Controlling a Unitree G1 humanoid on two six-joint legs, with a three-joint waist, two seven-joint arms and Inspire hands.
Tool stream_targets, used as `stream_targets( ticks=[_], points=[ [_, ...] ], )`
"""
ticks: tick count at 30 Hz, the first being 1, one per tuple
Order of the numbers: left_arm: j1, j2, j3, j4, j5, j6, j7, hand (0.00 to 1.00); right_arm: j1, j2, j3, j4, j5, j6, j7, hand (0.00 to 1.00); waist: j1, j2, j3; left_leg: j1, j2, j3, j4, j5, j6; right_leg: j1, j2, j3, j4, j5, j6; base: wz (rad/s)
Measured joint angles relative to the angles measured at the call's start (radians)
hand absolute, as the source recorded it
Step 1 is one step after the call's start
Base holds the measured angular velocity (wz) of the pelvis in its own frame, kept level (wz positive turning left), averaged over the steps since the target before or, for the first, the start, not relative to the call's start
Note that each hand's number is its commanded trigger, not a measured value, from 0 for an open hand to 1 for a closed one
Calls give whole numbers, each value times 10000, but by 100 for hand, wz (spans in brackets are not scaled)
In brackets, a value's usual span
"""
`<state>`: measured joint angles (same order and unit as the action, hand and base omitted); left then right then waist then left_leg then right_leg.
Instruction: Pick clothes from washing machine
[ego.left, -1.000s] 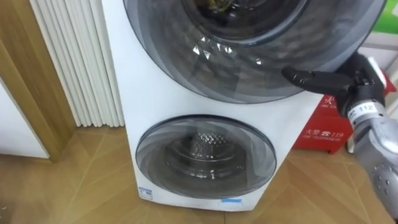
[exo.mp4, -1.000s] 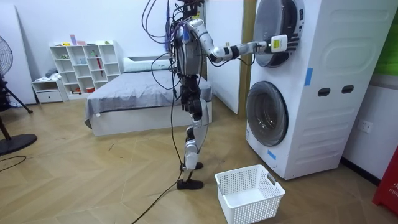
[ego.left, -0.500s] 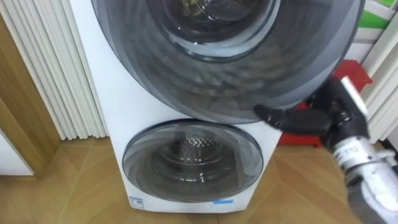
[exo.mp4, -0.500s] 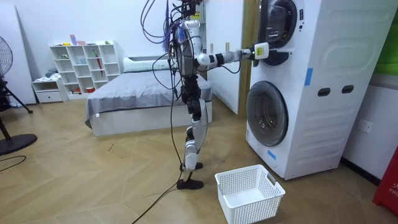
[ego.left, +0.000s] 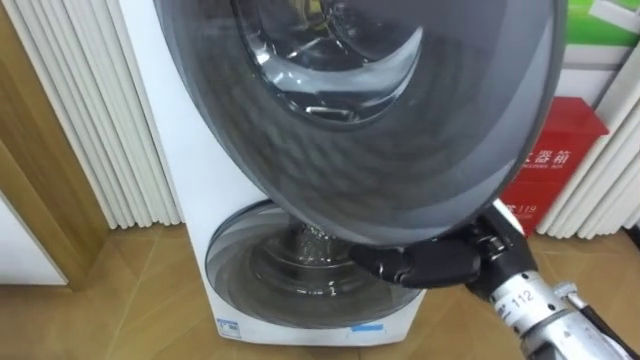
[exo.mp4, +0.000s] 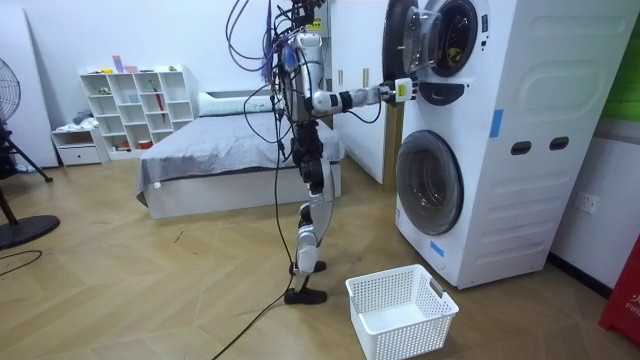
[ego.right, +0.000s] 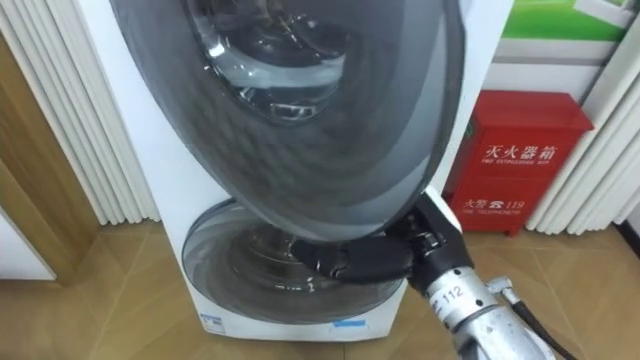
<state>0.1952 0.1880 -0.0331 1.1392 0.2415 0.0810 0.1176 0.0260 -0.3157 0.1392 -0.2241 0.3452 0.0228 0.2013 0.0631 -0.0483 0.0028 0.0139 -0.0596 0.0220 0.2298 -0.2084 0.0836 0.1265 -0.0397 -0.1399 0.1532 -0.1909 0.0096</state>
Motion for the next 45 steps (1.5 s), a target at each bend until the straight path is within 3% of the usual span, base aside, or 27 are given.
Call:
stream_targets(
  ticks=[8, 21, 29, 45],
  points=[
    [-102, -6, -194, 203, -132, -195, -18, 0, 10, 103, 295, -419, 64, 23, 317, 0, 32, -15, -13, -8, 35, 98, -70, 1, -2, -87, 23, 126, 4, 0, -1, -5],
    [-319, 14, -683, 215, -136, -449, -26, 0, -172, -115, 517, -1502, -543, 813, 1389, 0, 247, -188, 1, -62, 164, 247, -257, 111, -159, -399, 146, 247, 165, 40, -69, -7],
    [-462, 69, -930, 282, -156, -453, -26, 0, -249, 7, 869, -1750, -756, 995, 1720, 0, 405, -374, 28, -97, 284, 227, -244, 137, -223, -396, 219, 47, 168, 91, -152, 1],
    [-554, 114, -903, 290, -542, -450, -195, 0, -317, 394, 1554, -1958, -766, 1006, 2198, 0, 852, -260, 28, -125, 303, 93, -224, 157, -288, -378, 247, -123, 165, 101, -170, 2]
  ],
)
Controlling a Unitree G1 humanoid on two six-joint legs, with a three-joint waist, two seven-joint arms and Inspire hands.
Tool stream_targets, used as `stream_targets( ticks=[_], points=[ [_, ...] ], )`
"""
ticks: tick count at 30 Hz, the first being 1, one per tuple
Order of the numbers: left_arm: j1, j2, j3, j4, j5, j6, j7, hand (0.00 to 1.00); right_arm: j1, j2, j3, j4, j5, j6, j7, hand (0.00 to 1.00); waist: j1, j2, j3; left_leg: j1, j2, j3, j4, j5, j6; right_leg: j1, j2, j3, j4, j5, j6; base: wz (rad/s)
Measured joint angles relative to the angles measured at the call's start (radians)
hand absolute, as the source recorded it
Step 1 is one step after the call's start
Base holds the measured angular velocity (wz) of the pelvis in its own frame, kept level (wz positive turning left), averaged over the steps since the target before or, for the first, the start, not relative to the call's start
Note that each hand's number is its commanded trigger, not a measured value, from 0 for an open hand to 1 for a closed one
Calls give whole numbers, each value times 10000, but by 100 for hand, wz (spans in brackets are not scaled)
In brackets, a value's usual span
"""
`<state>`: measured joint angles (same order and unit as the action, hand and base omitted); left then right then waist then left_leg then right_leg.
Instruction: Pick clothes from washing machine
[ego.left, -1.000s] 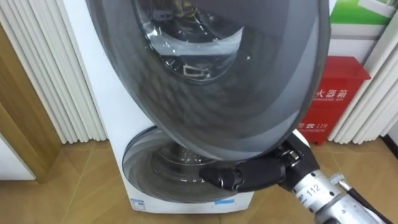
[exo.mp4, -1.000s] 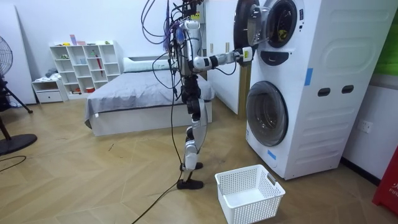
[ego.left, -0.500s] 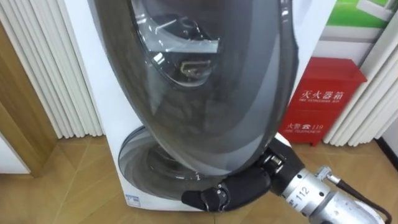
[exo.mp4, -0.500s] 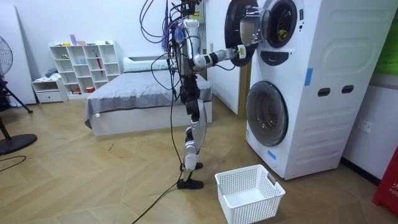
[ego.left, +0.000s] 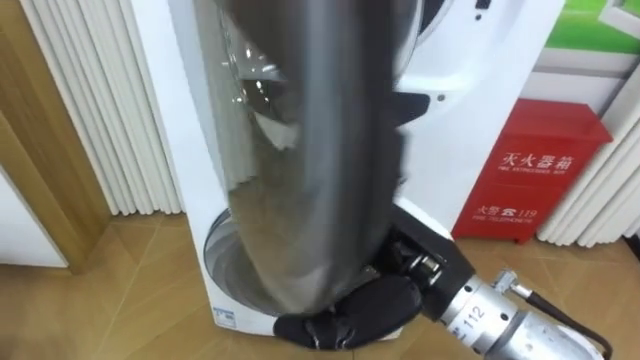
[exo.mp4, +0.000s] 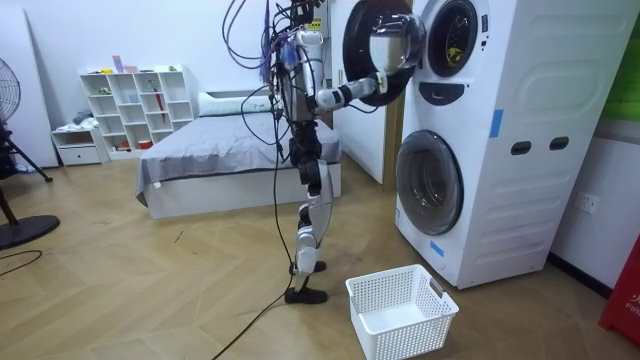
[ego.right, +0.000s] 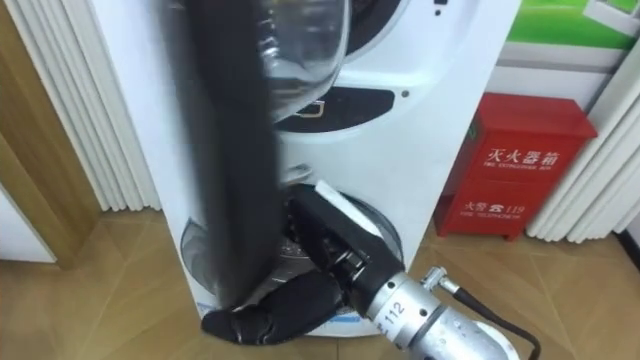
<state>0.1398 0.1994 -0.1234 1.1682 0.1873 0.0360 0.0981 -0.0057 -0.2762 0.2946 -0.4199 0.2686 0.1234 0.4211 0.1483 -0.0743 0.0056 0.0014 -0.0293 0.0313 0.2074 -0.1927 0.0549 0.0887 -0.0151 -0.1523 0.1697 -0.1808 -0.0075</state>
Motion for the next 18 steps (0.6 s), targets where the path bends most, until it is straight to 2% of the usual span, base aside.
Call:
stream_targets(
  ticks=[4, 6, 9, 14, 18],
  points=[
    [-4, 10, 12, 3, 5, 0, -7, 0, -348, 18, 388, 1, -8, 10, 206, 0, 61, 32, 23, -72, -17, -117, 62, 0, 1, -8, -7, -132, -7, 1, -1, 11],
    [-50, 10, 13, 7, 8, 0, -15, 0, -549, 37, 498, 1, -7, 10, 460, 0, 305, 43, 30, -87, -18, -147, 63, 0, 1, -21, -6, -137, -16, 1, -1, 5],
    [-58, 14, 17, 13, 8, 3, -16, 0, -836, 111, 659, 0, 2, 2, 726, 0, 456, 47, 33, -93, -31, -268, 65, 0, 1, -12, -4, -174, -21, 1, -1, 12],
    [-68, 14, 19, 13, 4, 13, -17, 0, -1151, 421, 817, -11, 15, -40, 960, 0, 520, 55, 39, -109, -50, -401, 58, 0, 1, 76, -4, -281, -26, 1, -1, 14],
    [-66, 13, 23, 12, 7, 21, -17, 0, -1198, 441, 877, -93, 72, -189, 978, 0, 524, 52, 37, -103, -66, -473, 38, 0, 1, 103, -10, -363, -24, 1, -1, 7]
  ],
)
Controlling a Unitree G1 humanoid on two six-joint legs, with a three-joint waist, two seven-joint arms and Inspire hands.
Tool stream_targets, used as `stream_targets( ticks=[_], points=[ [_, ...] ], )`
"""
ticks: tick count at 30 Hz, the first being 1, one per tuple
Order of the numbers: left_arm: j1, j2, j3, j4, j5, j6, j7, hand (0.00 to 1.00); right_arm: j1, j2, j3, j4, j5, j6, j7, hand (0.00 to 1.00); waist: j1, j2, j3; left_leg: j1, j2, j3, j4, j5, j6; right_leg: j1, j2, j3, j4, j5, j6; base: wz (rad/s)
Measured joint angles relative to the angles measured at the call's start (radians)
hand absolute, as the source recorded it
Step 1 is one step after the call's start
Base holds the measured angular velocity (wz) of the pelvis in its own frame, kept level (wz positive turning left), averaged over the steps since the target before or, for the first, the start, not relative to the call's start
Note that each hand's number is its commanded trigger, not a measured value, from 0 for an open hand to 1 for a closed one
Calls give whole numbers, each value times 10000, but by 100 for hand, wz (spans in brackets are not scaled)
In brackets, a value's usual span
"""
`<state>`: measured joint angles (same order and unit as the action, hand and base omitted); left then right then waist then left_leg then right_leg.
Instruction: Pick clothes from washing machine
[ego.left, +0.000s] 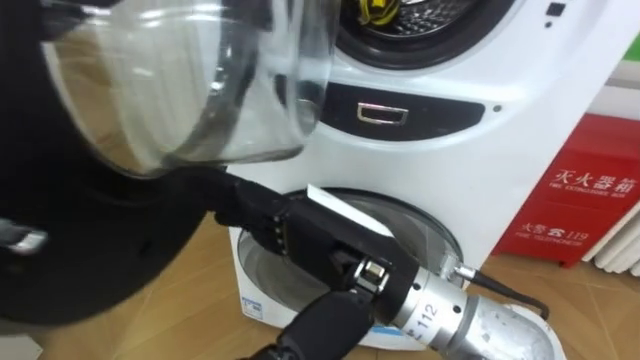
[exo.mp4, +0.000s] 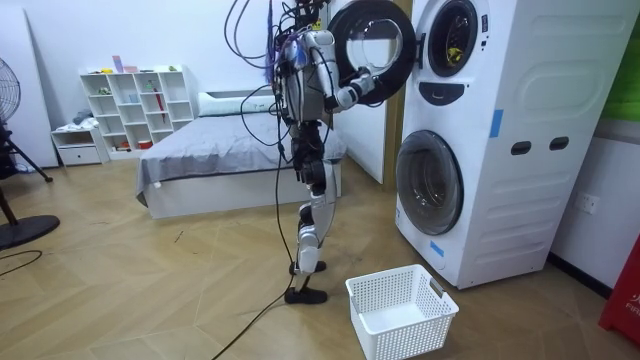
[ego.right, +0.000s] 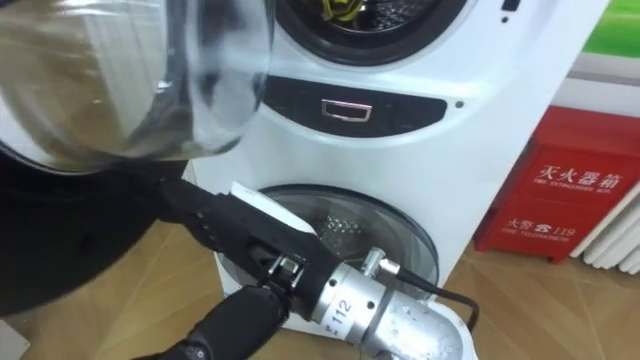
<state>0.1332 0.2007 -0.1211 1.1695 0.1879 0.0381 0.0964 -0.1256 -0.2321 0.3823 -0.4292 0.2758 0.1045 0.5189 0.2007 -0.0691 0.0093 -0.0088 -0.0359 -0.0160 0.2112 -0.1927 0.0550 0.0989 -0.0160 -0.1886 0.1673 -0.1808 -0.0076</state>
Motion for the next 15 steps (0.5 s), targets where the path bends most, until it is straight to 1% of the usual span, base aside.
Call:
stream_targets(
  ticks=[5, 15],
  points=[
    [-7, 0, 1, -3, -3, 1, 1, 0, -29, 2, 1, -119, 25, -66, 31, 0, 0, -2, -2, 0, -10, -20, -4, 0, 0, 12, -8, -59, 1, 0, 0, 0],
    [-7, 0, 1, -4, -4, 1, 1, 0, -28, 4, 2, -123, 26, -72, 83, 0, -1, -14, -9, -1, -16, -20, 8, 0, 0, 15, -11, -66, 3, 0, 0, 0]
  ],
)
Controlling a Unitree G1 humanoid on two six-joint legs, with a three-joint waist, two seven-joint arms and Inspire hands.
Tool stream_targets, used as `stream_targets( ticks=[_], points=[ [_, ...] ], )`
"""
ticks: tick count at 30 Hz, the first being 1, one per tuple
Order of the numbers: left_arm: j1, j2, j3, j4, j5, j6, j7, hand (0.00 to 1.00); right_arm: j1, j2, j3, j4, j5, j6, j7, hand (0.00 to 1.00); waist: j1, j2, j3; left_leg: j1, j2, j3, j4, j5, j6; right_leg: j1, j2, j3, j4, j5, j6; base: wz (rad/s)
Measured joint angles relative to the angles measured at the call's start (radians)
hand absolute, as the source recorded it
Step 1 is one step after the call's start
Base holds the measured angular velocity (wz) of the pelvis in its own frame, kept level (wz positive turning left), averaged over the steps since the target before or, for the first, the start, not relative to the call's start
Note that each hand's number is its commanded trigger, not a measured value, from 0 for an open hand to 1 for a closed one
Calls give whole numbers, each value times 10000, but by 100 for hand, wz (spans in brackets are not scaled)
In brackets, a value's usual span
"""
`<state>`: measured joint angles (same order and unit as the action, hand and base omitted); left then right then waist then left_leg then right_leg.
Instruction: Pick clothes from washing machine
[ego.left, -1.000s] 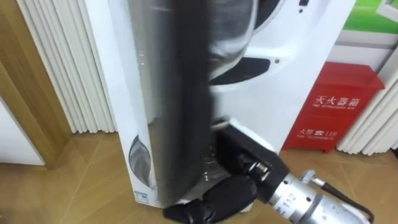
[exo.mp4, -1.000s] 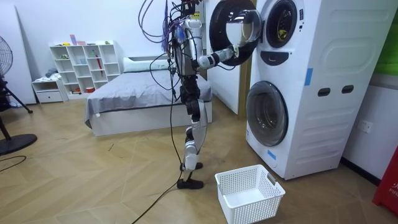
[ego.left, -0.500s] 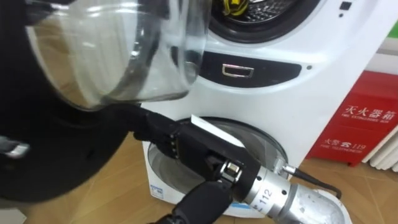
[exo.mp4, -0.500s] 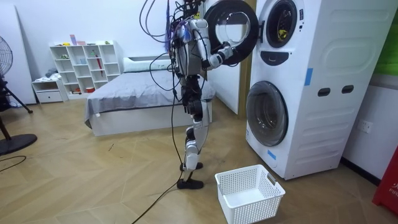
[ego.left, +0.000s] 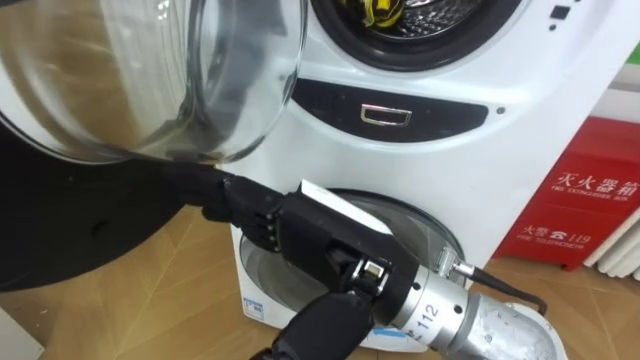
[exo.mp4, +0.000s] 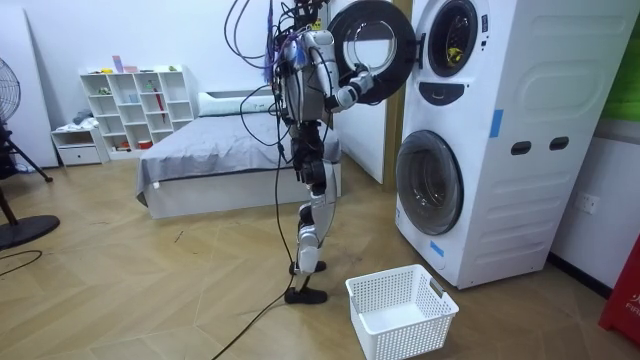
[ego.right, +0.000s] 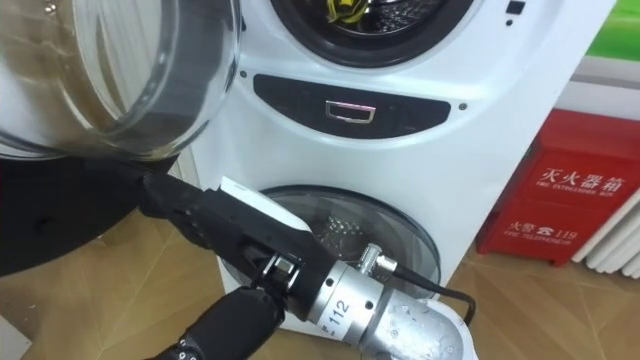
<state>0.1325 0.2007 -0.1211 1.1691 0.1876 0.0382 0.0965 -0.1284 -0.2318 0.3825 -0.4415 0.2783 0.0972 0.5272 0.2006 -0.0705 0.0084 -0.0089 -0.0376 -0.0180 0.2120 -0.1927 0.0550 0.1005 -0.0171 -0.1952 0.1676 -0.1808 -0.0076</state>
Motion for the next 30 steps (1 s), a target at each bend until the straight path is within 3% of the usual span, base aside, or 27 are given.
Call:
stream_targets(
  ticks=[13, 19, 24, 30],
  points=[
    [145, -8, 18, -5, 6, 59, -1, 0, 6, -17, -49, -74, -5, 0, -9, 0, -96, -14, -9, 10, -4, 28, 13, 0, 1, 9, -8, 19, 1, 0, 0, 0],
    [346, 7, 513, -111, -6, 58, 26, 0, 209, -125, -384, -24, -470, -107, -478, 0, -549, -1, 0, 166, -72, -123, 12, -5, 12, 226, -24, 10, -10, 0, 0, 9],
    [430, -44, 1066, -169, 4, 64, 68, 0, 979, -378, -1440, 443, -1353, -120, -1158, 0, -905, -5, 2, 183, -102, -66, 15, -31, 59, 282, -85, 4, -6, 0, 0, -1],
    [488, -47, 1604, -114, 45, 296, 18, 0, 1116, -894, -2717, 1389, -2392, 16, -1852, 0, -1158, -99, -51, 193, -113, 126, 45, -66, 128, 231, -126, -6, -1, 0, 1, -10]
  ],
)
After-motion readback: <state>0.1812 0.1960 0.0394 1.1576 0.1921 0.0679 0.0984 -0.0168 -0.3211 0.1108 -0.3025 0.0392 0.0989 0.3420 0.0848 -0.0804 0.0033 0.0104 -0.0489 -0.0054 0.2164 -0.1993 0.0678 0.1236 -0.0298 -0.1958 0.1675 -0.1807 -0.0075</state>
